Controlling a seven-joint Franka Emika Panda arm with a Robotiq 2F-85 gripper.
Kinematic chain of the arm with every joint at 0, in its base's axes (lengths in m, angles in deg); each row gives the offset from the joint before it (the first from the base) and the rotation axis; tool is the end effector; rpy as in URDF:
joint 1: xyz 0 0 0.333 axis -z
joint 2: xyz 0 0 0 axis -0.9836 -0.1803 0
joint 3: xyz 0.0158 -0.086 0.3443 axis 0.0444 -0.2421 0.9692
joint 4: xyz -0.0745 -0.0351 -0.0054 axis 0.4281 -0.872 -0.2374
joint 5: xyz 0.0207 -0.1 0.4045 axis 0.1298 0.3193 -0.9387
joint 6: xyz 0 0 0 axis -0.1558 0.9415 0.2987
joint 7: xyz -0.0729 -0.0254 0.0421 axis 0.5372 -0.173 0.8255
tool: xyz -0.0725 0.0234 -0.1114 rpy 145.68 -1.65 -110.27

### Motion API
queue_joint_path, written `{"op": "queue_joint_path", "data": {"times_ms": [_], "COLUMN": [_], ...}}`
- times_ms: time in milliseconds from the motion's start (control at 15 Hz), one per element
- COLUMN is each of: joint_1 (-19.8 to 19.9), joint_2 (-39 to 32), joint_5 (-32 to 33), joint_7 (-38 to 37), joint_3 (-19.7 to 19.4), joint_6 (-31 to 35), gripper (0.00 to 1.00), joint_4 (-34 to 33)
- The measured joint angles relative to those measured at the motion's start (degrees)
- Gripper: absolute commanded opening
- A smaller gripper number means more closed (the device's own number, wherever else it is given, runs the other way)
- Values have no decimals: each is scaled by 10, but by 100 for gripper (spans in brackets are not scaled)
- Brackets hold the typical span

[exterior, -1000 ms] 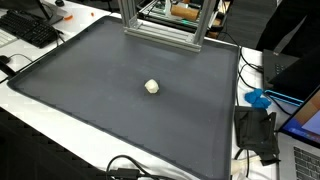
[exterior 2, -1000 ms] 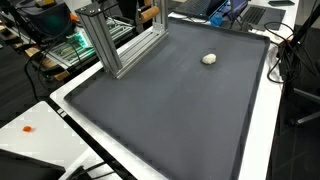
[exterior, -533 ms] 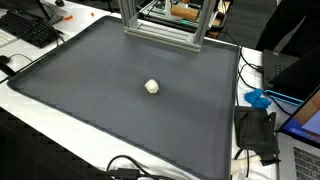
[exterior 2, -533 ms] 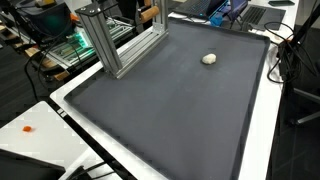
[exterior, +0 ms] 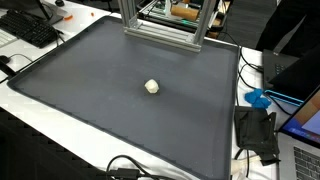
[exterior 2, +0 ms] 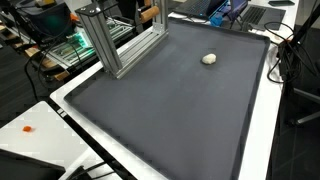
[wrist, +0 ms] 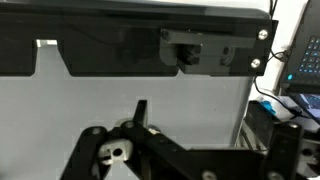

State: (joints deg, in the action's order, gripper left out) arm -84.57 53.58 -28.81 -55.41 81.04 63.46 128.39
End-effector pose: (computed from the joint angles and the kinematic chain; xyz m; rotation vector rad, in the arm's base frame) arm 0.3418 0.0980 0.5397 -2.9901 -0.1861 -0.0785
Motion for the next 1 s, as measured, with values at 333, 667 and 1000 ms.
{"op": "queue_joint_path", "data": {"times_ms": [333,667,1000], "joint_1": [-21,-32,-32], "joint_2": [32,36,37], "joint_5": [0,2,14], "joint_7": [-22,-40,-66], "joint_3": [32,54,69], "joint_6": [30,73,92], "gripper": [100,100,100], "joint_4": [43,81,101]}}
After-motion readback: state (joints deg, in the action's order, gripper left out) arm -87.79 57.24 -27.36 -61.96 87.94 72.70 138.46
